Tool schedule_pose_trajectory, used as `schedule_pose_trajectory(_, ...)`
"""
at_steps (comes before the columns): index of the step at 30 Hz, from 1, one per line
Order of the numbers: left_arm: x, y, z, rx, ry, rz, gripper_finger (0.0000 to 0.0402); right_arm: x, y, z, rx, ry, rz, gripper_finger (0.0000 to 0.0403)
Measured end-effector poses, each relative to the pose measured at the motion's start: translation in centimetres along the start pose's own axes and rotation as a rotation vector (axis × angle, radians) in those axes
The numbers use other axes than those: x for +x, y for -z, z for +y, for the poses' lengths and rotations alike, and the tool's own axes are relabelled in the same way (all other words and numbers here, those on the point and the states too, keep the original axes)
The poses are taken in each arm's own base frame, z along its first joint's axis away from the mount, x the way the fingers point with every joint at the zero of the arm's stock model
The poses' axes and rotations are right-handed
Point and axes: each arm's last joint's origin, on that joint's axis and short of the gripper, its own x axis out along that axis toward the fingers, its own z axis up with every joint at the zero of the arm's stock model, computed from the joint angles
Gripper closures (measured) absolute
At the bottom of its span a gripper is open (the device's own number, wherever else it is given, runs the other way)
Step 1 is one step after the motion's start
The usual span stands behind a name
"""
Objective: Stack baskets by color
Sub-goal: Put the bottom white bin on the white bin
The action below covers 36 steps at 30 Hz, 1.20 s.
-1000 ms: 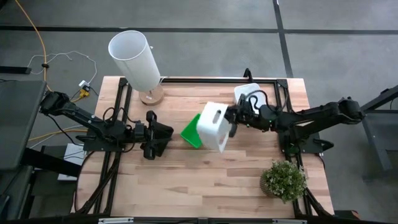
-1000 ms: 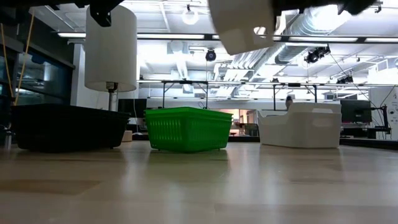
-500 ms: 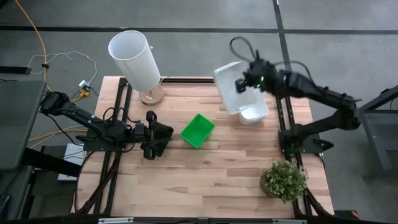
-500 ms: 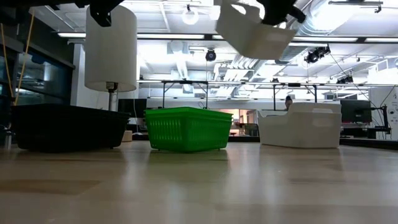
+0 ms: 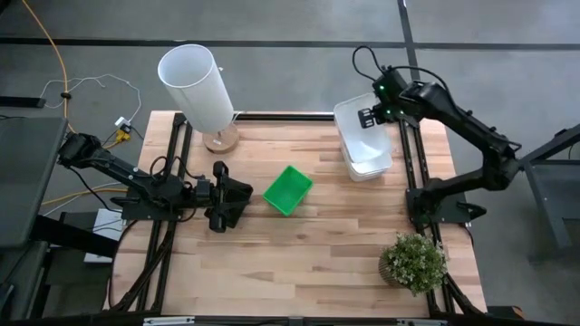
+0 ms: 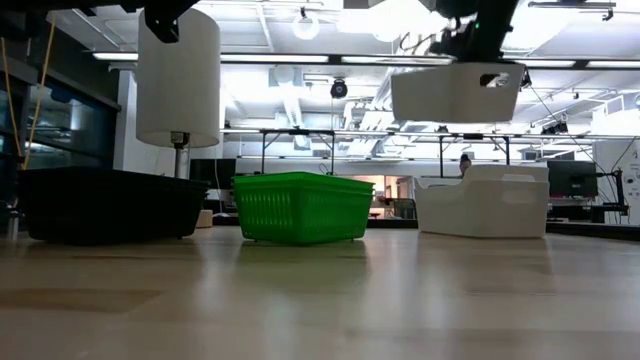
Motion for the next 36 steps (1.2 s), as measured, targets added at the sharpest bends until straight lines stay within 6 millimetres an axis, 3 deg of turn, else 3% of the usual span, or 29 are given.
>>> schedule_pose_trajectory(8, 0.0, 0.0, 0.0, 0.000, 0.000, 0.000, 0.0200, 3.9, 0.0, -1.0, -0.030, 0.065, 0.159, 0.0403)
schedule_pose_trajectory(19, 0.0, 0.1, 0.0, 0.003, 0.001, 0.007, 0.0200, 6.4, 0.7, -4.0, 0.034, 0.095, 0.233, 0.0403)
schedule_pose_trajectory(36, 0.0, 0.1, 0.0, 0.003, 0.001, 0.007, 0.0200, 7.0, 0.5, -4.0, 0.052, 0.034, 0.201, 0.0403)
